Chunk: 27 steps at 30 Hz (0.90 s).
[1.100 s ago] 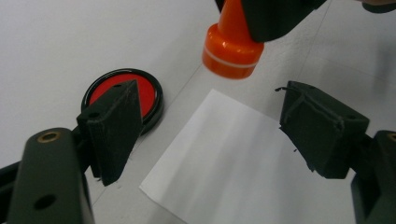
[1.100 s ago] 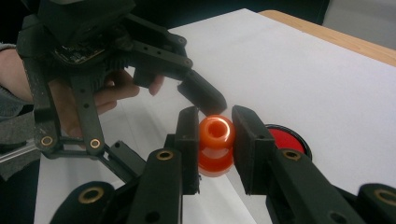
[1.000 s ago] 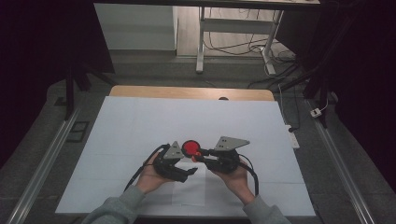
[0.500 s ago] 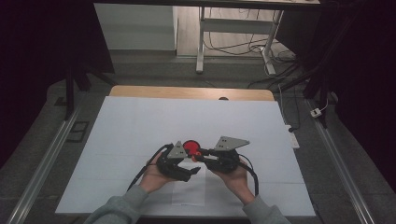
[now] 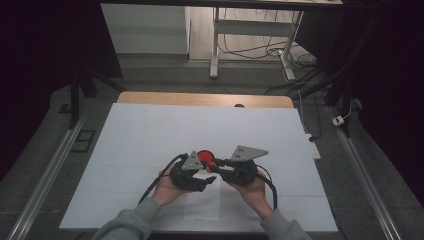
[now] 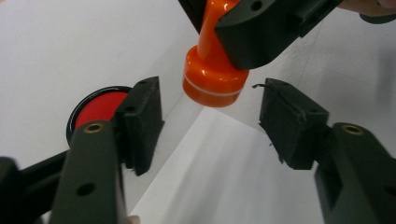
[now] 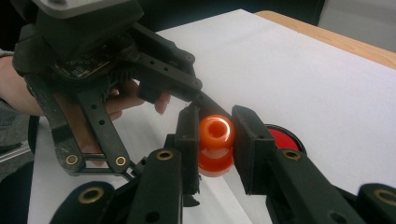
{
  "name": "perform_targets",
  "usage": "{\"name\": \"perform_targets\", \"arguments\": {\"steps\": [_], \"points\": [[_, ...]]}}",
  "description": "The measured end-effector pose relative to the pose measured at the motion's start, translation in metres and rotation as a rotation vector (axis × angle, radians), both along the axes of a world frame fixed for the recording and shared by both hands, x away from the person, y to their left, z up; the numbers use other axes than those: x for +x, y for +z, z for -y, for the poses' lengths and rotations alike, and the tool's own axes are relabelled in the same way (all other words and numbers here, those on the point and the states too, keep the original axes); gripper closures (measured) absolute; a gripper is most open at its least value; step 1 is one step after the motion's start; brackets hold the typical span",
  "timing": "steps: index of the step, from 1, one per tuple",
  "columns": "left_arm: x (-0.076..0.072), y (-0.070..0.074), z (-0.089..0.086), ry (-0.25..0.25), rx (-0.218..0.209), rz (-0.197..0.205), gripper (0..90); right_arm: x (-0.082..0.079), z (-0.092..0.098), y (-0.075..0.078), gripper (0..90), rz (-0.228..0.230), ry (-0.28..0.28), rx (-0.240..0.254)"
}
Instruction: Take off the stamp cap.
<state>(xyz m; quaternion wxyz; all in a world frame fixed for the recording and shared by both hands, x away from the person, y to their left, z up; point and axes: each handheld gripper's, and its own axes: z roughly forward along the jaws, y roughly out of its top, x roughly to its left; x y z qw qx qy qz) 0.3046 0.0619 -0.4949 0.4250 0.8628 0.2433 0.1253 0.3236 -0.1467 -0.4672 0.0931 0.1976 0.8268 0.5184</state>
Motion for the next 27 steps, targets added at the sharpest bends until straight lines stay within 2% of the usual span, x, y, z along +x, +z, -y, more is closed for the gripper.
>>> {"name": "perform_targets", "arguments": {"steps": [10,27], "points": [[-0.0008,0.0010,0.0012,0.001,-0.009,0.032,52.0,0.0003,0.0003,-0.0005,71.4,0.002,0.001,0.002],[0.0000,-0.0002,0.0029,-0.001,0.006,0.036,58.5,0.0001,0.0000,-0.0016,71.4,0.001,0.001,0.001]]}}
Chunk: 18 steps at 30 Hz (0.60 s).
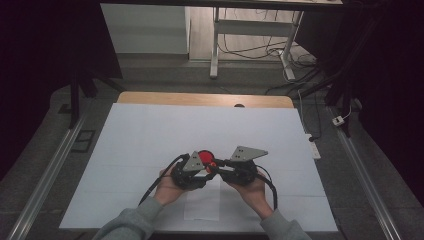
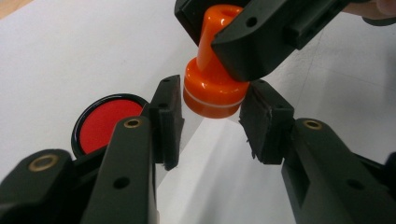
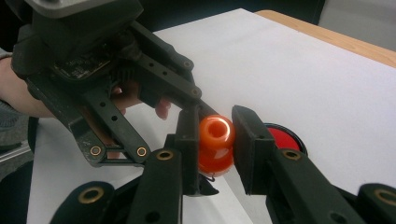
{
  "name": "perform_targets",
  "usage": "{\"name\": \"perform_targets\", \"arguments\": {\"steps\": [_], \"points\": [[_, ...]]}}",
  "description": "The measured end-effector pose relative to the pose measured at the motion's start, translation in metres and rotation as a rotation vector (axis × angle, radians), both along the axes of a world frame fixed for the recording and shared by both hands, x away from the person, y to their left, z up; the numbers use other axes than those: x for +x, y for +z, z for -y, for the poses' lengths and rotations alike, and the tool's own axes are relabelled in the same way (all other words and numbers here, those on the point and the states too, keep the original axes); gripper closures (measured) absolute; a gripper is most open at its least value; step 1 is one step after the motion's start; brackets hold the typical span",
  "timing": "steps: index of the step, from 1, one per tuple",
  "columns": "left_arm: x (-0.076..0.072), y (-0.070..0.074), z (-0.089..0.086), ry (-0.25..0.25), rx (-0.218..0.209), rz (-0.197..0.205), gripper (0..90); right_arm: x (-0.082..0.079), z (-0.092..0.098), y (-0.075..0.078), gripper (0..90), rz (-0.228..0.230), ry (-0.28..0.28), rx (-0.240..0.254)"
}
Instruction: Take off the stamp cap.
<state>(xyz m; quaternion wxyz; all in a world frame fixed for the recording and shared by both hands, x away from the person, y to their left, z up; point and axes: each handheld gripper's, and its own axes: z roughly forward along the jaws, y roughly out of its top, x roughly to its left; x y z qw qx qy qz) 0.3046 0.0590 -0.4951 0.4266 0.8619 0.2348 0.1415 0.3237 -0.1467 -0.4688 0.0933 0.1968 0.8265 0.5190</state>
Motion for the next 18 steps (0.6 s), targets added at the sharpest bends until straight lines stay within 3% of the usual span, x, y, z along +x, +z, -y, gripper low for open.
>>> {"name": "perform_targets", "arguments": {"steps": [18], "points": [[-0.0010,-0.0004,0.0015,0.006,0.017,0.013,63.0,0.0000,0.0000,-0.0008,71.4,-0.004,-0.004,0.009]]}}
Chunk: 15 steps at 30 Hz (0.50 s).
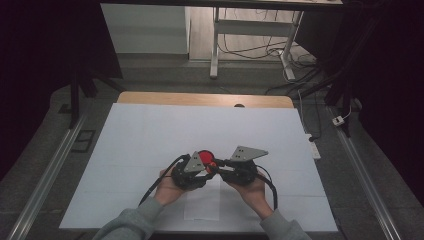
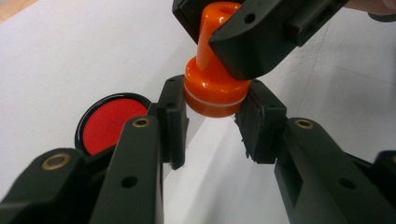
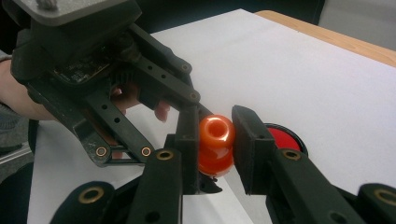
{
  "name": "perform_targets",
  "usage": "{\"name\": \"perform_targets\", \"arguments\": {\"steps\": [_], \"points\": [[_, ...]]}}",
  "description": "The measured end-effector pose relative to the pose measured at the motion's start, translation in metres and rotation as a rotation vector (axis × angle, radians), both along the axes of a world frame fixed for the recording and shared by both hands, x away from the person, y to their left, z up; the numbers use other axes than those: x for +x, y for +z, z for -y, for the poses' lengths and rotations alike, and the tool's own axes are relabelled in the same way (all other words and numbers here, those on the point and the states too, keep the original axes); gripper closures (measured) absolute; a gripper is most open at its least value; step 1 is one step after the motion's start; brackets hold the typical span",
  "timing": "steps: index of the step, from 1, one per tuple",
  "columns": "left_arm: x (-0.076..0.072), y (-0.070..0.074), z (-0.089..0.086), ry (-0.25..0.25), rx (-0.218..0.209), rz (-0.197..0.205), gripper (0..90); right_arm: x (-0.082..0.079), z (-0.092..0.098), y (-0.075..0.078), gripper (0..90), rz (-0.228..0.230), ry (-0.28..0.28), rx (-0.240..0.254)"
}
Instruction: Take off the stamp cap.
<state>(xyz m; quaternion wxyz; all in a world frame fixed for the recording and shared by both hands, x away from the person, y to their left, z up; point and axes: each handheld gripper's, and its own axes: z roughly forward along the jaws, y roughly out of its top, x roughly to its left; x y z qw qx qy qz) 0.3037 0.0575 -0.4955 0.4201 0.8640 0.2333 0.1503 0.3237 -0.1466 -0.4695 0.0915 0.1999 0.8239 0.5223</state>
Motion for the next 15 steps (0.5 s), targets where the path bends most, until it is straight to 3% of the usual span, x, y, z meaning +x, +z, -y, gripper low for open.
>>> {"name": "perform_targets", "arguments": {"steps": [15], "points": [[-0.0003,-0.0003,-0.0001,-0.002,0.010,0.008,64.5,-0.0008,0.0001,-0.0007,71.6,0.004,-0.007,0.003]]}}
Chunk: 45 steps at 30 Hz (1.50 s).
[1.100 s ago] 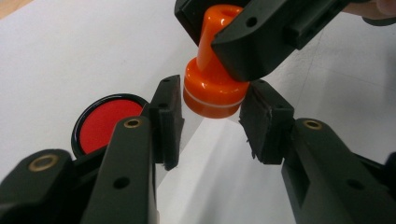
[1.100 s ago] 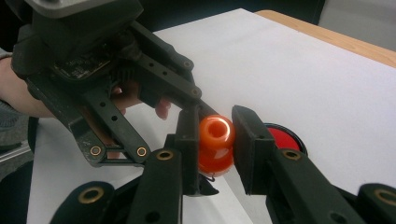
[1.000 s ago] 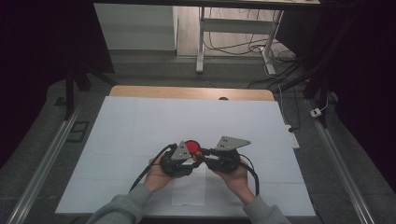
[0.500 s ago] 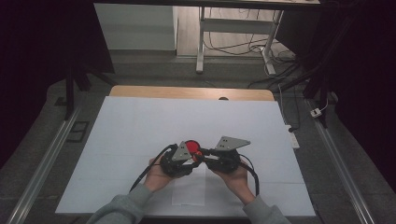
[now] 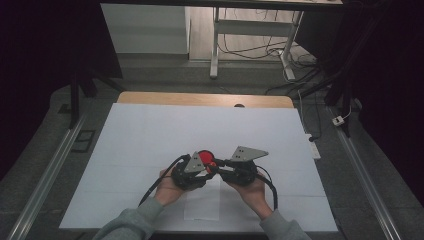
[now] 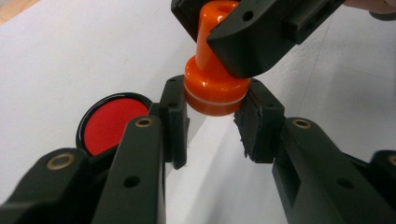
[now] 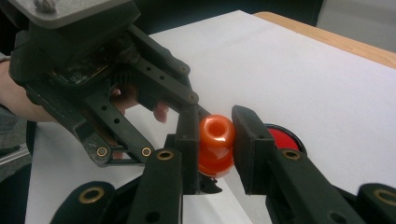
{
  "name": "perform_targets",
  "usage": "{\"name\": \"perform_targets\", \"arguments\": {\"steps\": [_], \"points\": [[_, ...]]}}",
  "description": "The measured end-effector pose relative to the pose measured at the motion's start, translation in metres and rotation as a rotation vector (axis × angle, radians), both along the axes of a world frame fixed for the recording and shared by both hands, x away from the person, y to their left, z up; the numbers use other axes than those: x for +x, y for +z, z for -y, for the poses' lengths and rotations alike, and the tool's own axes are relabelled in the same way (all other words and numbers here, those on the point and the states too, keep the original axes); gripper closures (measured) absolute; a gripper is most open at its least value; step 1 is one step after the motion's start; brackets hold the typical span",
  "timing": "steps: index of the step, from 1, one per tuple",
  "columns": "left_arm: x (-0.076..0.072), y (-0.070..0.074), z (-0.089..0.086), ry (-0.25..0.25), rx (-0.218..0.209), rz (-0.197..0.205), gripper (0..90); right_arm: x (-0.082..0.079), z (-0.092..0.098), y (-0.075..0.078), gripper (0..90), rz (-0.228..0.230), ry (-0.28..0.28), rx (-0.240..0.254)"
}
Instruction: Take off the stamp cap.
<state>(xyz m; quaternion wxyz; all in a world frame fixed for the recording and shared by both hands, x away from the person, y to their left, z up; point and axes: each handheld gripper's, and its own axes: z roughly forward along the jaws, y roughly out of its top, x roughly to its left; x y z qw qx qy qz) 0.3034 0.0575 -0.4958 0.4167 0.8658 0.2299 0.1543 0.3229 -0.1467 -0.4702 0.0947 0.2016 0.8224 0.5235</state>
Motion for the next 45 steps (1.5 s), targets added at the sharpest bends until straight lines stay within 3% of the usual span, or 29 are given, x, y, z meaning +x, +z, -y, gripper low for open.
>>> {"name": "perform_targets", "arguments": {"steps": [26,27,28,29,30,31,33,36,45], "points": [[0.000,0.001,-0.003,-0.006,-0.014,-0.013,65.1,-0.004,-0.002,0.001,72.0,0.023,-0.013,0.008],[0.001,0.001,-0.003,-0.001,0.005,-0.023,65.1,-0.005,-0.001,0.002,72.4,0.042,-0.027,0.018],[0.001,-0.003,-0.002,0.000,0.061,-0.024,65.1,-0.005,-0.001,0.002,72.4,0.042,-0.027,0.018],[0.001,-0.007,-0.003,0.012,0.068,-0.016,65.1,-0.006,0.002,0.006,72.4,0.074,-0.061,0.032],[0.002,-0.009,-0.006,0.019,0.001,-0.033,65.2,-0.004,0.008,0.011,72.4,0.073,-0.074,0.058],[0.003,-0.008,-0.007,0.020,-0.034,-0.052,65.2,-0.002,0.013,0.015,72.4,0.059,-0.073,0.073],[0.000,-0.002,-0.006,0.015,-0.009,-0.018,65.2,-0.001,0.021,0.018,72.4,0.070,-0.081,0.070],[-0.002,-0.001,-0.004,0.007,0.016,0.000,65.1,0.001,0.023,0.016,72.4,0.052,-0.084,0.078],[0.000,-0.003,-0.014,0.021,0.012,-0.013,65.1,0.001,0.023,0.016,72.4,0.042,-0.081,0.091]]}}
